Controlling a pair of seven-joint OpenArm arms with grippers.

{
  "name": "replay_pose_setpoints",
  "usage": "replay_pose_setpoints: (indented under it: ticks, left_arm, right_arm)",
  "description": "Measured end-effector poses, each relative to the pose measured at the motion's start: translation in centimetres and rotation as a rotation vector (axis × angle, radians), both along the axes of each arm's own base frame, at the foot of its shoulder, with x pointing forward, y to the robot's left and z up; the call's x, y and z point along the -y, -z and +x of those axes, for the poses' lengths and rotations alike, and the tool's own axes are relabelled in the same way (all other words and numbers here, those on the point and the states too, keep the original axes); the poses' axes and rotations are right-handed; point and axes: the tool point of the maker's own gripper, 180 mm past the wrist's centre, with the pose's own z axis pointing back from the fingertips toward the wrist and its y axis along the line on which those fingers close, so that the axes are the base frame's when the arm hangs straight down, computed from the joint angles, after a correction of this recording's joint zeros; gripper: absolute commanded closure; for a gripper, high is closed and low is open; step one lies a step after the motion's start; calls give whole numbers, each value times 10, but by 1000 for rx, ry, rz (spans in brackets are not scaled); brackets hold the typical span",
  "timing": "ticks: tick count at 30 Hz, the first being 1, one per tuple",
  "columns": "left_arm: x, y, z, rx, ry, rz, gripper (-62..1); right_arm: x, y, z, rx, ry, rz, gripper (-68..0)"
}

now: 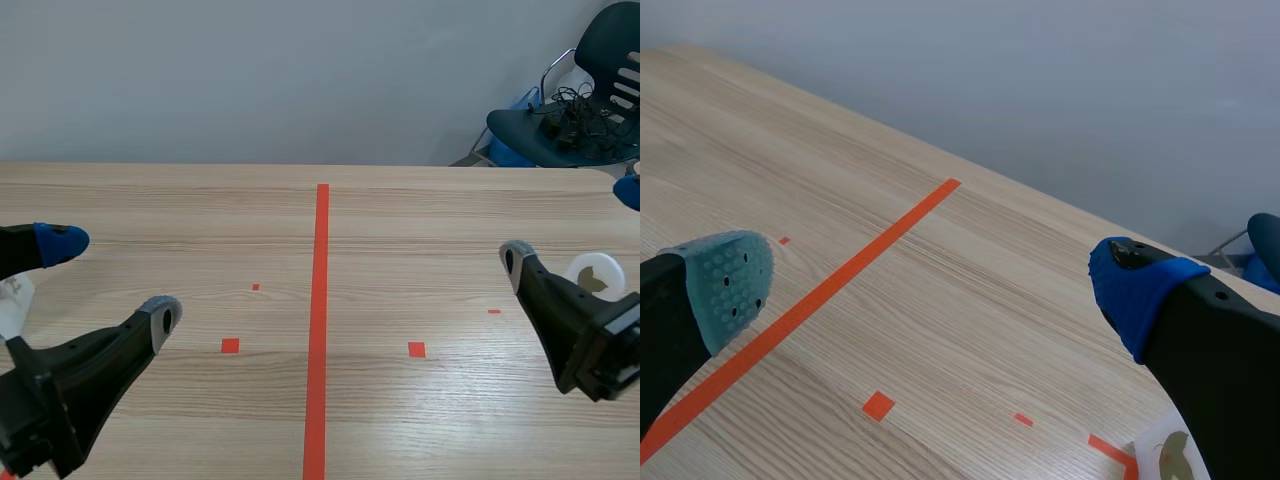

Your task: Do the leaf sorting experiment

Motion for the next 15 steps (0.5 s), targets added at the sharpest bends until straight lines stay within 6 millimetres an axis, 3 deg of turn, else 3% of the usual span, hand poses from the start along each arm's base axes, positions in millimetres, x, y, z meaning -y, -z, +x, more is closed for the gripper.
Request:
replay_pose_setpoints:
  ticks: [1,4,15]
  left_arm:
    - [0,0,0,0,-1,-1,-623]
    - [0,0,0,0,-1,-2,-623]
    - [0,0,0,0,-2,-2,-623]
  right_arm:
    - [14,-17,7,233,84,-168,-679]
    - [30,-24,12,251,162,-77,-679]
    - [14,-18,6,255,63,-120,-679]
